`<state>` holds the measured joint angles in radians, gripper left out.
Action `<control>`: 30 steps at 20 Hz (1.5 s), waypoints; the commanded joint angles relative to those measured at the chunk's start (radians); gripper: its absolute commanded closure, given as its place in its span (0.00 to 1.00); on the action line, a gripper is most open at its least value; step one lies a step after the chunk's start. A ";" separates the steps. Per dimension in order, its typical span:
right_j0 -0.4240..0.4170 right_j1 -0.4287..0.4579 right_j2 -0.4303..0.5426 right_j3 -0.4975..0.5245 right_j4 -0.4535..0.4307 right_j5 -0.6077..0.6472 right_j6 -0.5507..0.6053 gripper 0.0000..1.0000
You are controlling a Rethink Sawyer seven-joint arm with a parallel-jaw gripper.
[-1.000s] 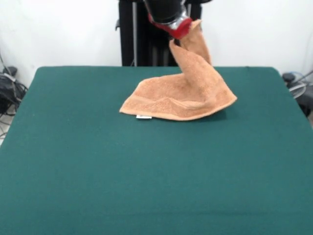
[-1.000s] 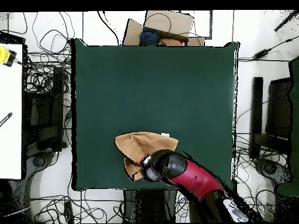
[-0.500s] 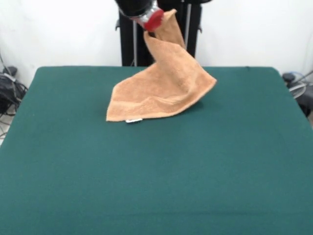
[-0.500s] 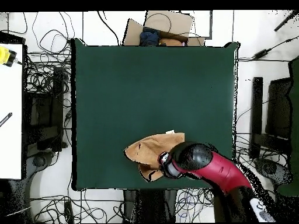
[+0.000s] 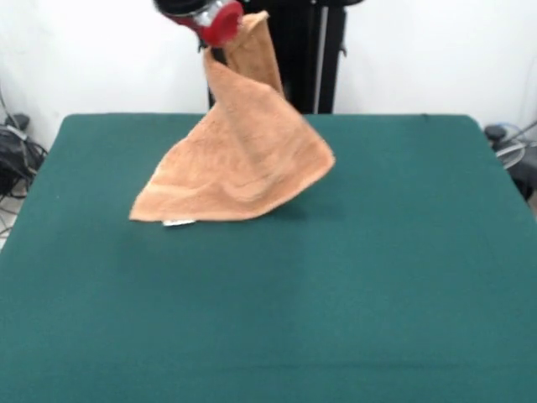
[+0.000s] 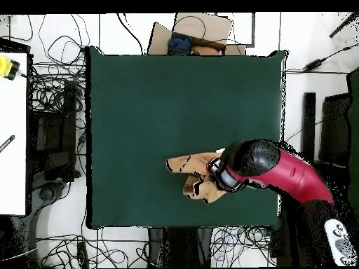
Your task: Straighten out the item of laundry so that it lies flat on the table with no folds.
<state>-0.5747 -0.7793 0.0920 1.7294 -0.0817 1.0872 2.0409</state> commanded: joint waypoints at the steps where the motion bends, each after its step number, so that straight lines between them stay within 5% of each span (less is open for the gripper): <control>1: 0.017 -0.003 0.125 -0.297 -0.079 0.205 -0.152 1.00; 5: 0.067 -0.029 0.127 -0.455 -0.125 0.434 -0.101 1.00; 10: 0.112 -0.053 0.122 -0.539 -0.133 0.564 -0.026 1.00; 23: 0.186 -0.090 0.072 -0.420 -0.098 0.453 0.012 1.00; 30: 0.215 0.047 0.125 -0.522 0.000 0.441 0.098 1.00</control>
<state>-0.3835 -0.8181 0.1261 1.1988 -0.1226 1.5878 2.0409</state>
